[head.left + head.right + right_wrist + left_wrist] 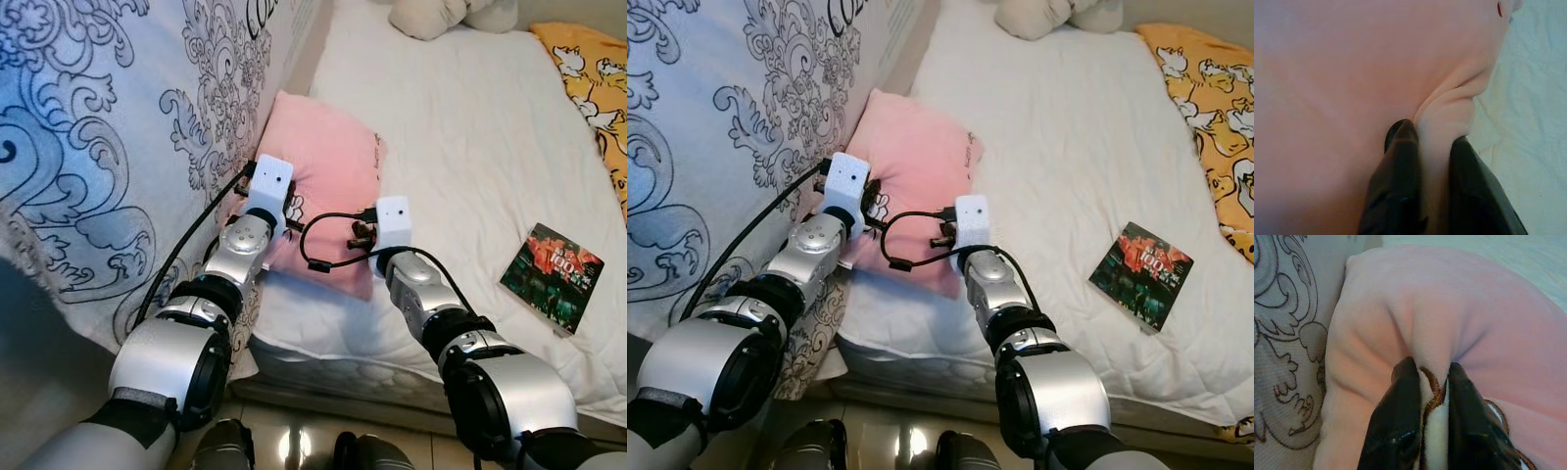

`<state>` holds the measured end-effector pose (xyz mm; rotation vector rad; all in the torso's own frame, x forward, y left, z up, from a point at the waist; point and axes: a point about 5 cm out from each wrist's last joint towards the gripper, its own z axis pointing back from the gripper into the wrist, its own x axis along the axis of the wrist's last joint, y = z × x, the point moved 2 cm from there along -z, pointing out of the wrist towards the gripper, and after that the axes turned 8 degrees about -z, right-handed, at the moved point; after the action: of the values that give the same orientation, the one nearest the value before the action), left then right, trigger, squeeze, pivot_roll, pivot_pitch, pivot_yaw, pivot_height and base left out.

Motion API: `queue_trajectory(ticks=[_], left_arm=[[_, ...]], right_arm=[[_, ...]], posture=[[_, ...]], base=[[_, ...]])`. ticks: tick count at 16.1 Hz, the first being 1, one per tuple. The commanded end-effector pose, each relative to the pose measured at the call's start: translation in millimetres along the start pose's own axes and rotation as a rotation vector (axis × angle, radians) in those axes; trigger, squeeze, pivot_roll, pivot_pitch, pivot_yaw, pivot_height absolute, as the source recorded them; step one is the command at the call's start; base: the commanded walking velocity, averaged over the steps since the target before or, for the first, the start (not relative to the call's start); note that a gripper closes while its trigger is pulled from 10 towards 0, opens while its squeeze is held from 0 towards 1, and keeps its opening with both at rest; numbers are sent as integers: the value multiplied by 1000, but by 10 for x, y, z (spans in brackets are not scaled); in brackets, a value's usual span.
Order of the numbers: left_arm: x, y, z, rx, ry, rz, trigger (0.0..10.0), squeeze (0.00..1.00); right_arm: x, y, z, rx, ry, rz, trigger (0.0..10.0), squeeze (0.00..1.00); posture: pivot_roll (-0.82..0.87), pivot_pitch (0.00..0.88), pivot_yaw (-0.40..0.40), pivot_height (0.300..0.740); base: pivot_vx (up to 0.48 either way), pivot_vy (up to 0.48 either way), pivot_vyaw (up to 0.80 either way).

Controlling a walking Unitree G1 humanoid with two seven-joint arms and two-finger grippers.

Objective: Clean up the room

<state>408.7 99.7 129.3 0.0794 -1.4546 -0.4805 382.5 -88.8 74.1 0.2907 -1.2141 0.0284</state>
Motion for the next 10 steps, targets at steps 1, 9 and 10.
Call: queue_trajectory(ticks=[1,9,10], left_arm=[[-19,30,6,24,6,8,10000,1000],[240,540,275,50,-350,-5,10000,1000],[246,511,322,33,-371,-30,10000,1000]], right_arm=[[-137,-117,41,-43,38,-54,10000,1000],[-282,-370,196,-96,-69,-100,10000,1000],[-263,-393,211,-98,-92,-92,10000,1000]], posture=[[42,171,-106,740],[65,48,-80,740],[74,36,-77,740]], base=[[0,0,0],[0,0,0],[0,0,0]])
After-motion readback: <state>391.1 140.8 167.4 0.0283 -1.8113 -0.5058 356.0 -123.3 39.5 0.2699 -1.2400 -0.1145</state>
